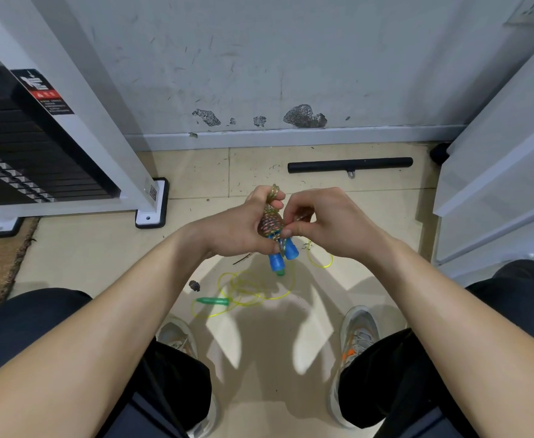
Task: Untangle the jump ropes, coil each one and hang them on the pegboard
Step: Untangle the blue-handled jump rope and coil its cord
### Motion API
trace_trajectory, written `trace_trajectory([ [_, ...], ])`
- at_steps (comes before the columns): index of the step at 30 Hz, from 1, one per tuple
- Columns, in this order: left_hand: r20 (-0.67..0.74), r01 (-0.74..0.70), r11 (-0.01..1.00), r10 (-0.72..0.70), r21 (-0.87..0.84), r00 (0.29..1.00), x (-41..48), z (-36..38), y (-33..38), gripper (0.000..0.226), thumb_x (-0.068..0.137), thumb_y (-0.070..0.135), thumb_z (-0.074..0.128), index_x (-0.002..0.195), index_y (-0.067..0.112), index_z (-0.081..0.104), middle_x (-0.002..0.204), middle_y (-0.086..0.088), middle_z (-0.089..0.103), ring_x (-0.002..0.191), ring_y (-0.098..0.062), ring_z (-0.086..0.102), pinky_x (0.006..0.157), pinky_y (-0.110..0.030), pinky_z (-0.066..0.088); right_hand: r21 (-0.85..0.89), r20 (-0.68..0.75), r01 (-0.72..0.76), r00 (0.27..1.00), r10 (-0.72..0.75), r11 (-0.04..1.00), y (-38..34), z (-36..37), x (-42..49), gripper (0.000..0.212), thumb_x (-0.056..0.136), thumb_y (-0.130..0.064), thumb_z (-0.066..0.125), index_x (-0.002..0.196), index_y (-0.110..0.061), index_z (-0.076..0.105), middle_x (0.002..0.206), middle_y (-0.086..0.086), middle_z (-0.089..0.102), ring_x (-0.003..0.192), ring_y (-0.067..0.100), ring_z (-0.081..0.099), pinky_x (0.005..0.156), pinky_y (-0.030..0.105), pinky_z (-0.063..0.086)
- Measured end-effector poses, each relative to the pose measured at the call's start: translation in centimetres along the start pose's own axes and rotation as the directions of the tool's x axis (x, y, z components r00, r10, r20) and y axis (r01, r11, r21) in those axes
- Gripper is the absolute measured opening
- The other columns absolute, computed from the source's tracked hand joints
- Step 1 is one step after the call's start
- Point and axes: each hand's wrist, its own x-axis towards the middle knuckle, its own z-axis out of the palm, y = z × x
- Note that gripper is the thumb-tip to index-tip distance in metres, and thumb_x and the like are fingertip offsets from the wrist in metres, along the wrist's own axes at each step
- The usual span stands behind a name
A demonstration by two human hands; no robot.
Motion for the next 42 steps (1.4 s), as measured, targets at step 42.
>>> trace_trajectory([
  [42, -0.345, -0.089, 0.95, -0.022, -0.301, 0.938, -0.1, 2.4, -0.5, 0.067, 0.064, 0.004, 0.084, 0.118, 0.024, 0.05, 0.113, 0.009, 0.056, 0.08, -0.007, 0.061, 0.084, -0.033, 0.055, 0.117, -0.388, -0.438, 0.806, 0.447, 0.891, 0.0, 2.8, 0.1, 0.068, 0.056, -0.07, 0.081, 0.099, -0.026, 0.051, 0.098, -0.015, 0.054, 0.095, 0.009, 0.054, 0.078, 0.034, 0.047],
])
